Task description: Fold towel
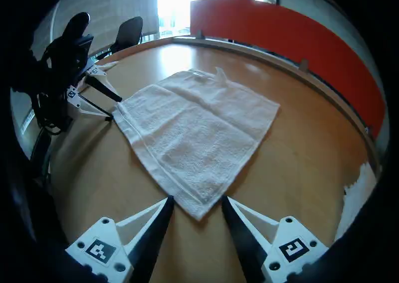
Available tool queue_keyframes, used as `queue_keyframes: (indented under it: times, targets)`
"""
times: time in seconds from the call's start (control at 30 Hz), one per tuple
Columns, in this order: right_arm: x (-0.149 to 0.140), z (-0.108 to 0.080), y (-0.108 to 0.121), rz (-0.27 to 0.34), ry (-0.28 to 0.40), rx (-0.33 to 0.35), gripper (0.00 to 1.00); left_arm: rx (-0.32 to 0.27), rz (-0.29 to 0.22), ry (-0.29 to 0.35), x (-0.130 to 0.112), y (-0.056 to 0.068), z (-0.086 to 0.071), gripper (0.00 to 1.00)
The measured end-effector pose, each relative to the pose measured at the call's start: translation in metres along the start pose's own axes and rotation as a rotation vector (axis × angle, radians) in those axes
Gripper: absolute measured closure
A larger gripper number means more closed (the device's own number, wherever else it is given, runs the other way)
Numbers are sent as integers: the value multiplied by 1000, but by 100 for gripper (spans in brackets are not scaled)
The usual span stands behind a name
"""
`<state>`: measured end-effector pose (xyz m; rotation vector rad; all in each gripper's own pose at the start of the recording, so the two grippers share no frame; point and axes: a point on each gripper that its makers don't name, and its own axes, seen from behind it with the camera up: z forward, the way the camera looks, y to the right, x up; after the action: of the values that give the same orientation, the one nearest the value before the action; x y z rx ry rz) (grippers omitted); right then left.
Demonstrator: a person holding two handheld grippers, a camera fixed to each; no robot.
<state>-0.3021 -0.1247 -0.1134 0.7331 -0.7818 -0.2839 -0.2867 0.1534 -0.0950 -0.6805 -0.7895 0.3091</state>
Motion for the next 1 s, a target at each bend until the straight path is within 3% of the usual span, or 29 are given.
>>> queue_keyframes:
  times: [0.13,0.2,0.4,0.47,0.63,0.8,1.0]
  targets:
    - [1,2,0,1,-2,1,35,2,-6,-3,0,2,0,29]
    - [1,3,1,1,-3,1,41,7,-11,-4,0,1,0,42]
    - [1,4,0,1,-4,2,58,29,-34,-7,1,-2,0,64]
    - [1,3,0,3,-5,3,70,30,-39,-8,0,-2,-1,67]
    - [1,3,-1,22,-5,6,83,28,-46,-12,0,-2,-1,74]
    - [2,3,-3,35,-7,14,88,22,-55,-13,1,-1,0,88]
    - [3,0,-6,47,-7,27,89,13,-83,-13,0,1,-2,90]
